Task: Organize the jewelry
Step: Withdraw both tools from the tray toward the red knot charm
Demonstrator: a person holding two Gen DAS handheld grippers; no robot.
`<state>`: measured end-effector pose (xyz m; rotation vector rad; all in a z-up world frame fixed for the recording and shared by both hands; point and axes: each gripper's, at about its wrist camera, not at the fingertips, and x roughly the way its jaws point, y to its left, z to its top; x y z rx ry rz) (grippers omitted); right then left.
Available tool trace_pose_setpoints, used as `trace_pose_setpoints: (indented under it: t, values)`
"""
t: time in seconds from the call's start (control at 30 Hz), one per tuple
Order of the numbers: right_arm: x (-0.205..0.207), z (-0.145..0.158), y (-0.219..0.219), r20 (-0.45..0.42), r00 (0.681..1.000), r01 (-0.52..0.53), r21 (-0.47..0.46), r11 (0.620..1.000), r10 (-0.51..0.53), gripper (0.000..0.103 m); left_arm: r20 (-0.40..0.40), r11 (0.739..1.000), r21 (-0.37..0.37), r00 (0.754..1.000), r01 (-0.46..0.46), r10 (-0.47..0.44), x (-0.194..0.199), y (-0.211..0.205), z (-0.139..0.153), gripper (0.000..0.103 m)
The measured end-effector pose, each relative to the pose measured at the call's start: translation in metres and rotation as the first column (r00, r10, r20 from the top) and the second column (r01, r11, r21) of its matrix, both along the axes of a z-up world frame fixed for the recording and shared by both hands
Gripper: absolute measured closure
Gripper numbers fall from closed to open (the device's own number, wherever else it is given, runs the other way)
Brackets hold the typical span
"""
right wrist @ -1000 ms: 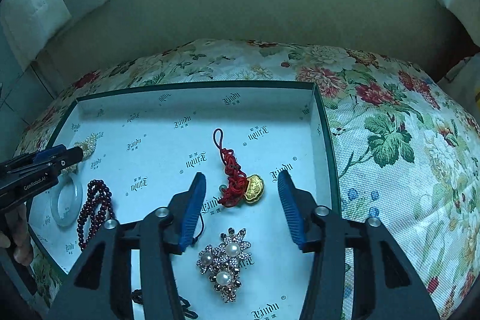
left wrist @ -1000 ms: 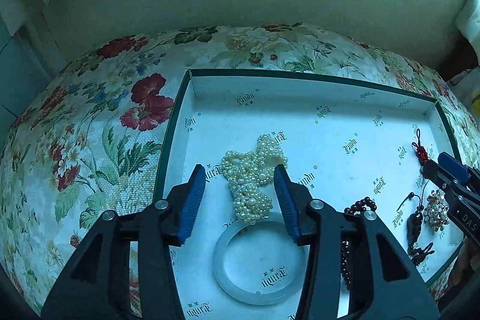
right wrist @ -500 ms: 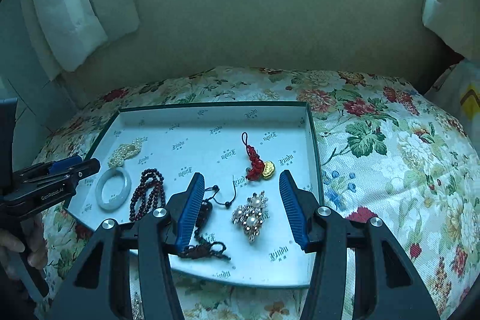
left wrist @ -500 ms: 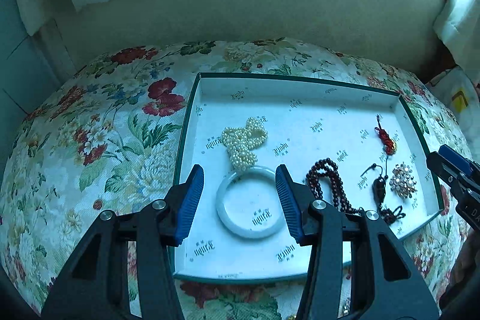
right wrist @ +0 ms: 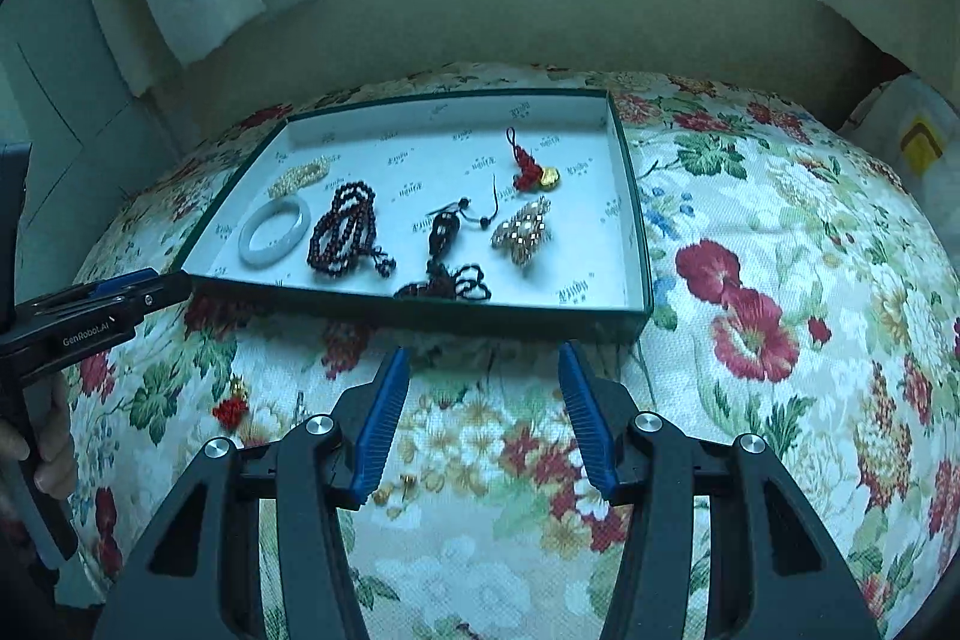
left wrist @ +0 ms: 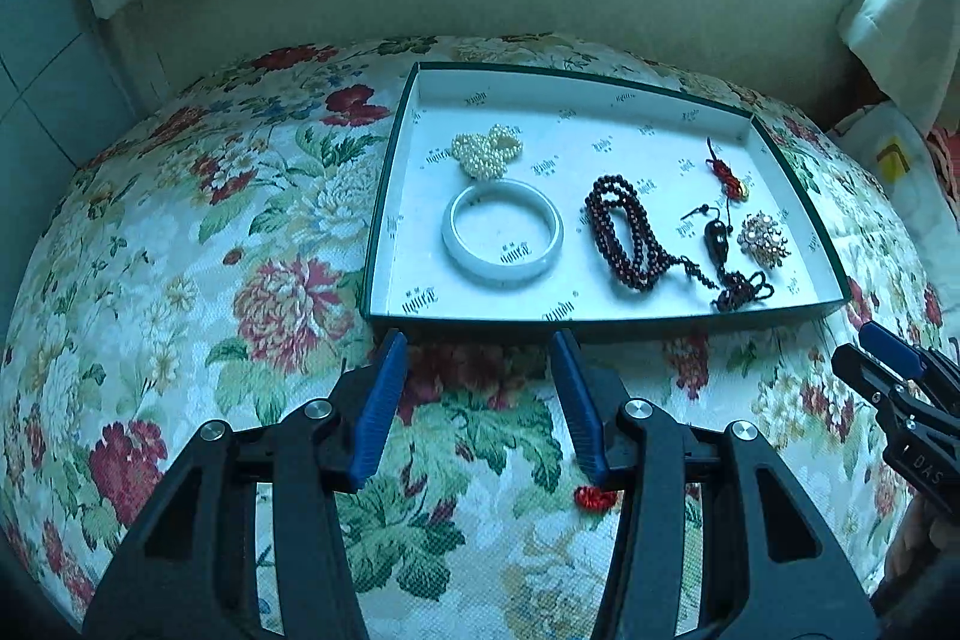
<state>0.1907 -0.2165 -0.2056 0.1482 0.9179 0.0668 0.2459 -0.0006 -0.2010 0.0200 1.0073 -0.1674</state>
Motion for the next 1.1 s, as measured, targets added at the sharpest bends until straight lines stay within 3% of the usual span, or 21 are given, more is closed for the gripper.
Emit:
trace_pose_setpoints:
  t: [0.4, 0.57, 0.67, 0.9, 0.97, 1.03, 1.1]
  values:
    - [-0.032, -0.024, 0.009, -0.072, 0.997, -0.027, 0.019, 0.999, 0.029, 0.056, -0.068, 0.999, -0.008, 0.997, 0.036, -0.037, -0.040, -0.014, -0.024, 0.055]
    - [-0.034, -0.024, 0.010, -0.070, 0.997, -0.029, 0.026, 0.999, 0.030, 0.056, -0.060, 0.998, -0.010, 0.996, 0.062, -0.063, -0.043, -0.026, -0.025, 0.056]
    - [-0.034, -0.025, 0.010, -0.072, 0.997, -0.029, 0.028, 0.999, 0.031, 0.056, -0.077, 0.997, -0.015, 0.994, 0.077, -0.078, -0.042, -0.031, -0.030, 0.062]
    - [-0.034, -0.028, 0.010, -0.080, 0.996, -0.029, 0.033, 0.999, 0.031, 0.056, -0.096, 0.996, -0.018, 0.992, 0.085, -0.087, -0.038, -0.035, -0.040, 0.062]
    - [-0.034, -0.029, 0.010, -0.082, 0.996, -0.028, 0.034, 0.999, 0.031, 0.056, -0.088, 0.996, -0.014, 0.992, 0.092, -0.093, -0.037, -0.035, -0.040, 0.065]
    - [-0.034, -0.029, 0.010, -0.083, 0.996, -0.027, 0.034, 0.999, 0.030, 0.056, -0.086, 0.995, -0.015, 0.991, 0.103, -0.104, -0.037, -0.036, -0.040, 0.079]
    - [-0.034, -0.029, 0.010, -0.082, 0.996, -0.027, 0.035, 0.999, 0.030, 0.056, -0.091, 0.993, -0.026, 0.989, 0.114, -0.116, -0.038, -0.037, -0.041, 0.086]
